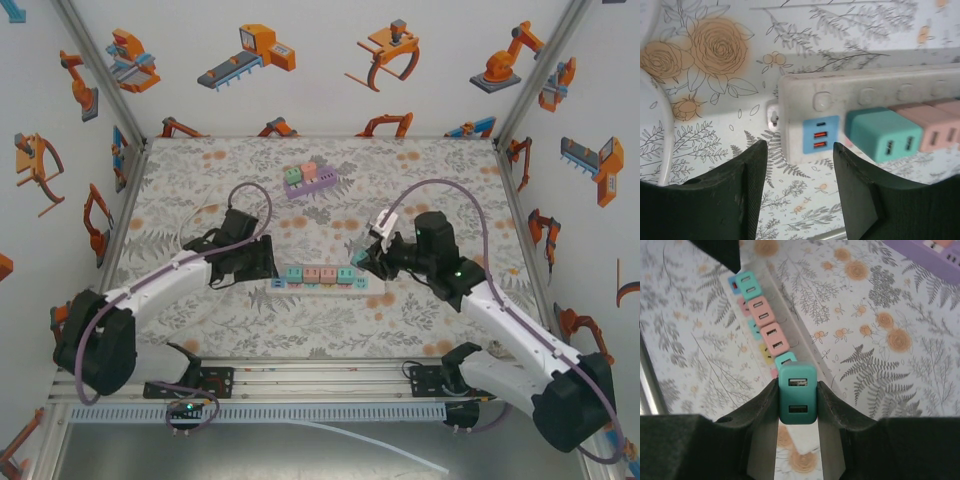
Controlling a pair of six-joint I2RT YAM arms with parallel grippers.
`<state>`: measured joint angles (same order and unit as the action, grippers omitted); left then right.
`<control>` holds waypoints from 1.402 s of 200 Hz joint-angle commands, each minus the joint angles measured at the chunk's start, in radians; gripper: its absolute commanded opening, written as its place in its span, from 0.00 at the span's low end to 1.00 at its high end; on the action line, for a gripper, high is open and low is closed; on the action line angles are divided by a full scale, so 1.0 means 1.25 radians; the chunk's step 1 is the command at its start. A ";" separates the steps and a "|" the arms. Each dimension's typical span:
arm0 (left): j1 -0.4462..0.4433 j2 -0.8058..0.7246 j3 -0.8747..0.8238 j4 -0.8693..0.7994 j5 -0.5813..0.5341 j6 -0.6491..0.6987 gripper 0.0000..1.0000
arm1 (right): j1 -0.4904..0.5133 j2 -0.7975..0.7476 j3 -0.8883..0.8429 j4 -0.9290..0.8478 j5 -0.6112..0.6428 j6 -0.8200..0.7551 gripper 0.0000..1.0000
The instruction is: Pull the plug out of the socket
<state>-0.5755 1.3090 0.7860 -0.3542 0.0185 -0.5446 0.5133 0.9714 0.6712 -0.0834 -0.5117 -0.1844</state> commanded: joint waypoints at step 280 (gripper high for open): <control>-0.403 -0.175 -0.028 0.192 0.148 0.346 0.97 | 0.047 -0.263 -0.445 -0.013 0.394 1.077 0.34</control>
<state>-1.0748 1.1374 0.7574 -0.1493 0.2363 -0.1352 0.5625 0.6529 0.1429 -0.0711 -0.0795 1.1450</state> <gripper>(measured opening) 0.973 0.337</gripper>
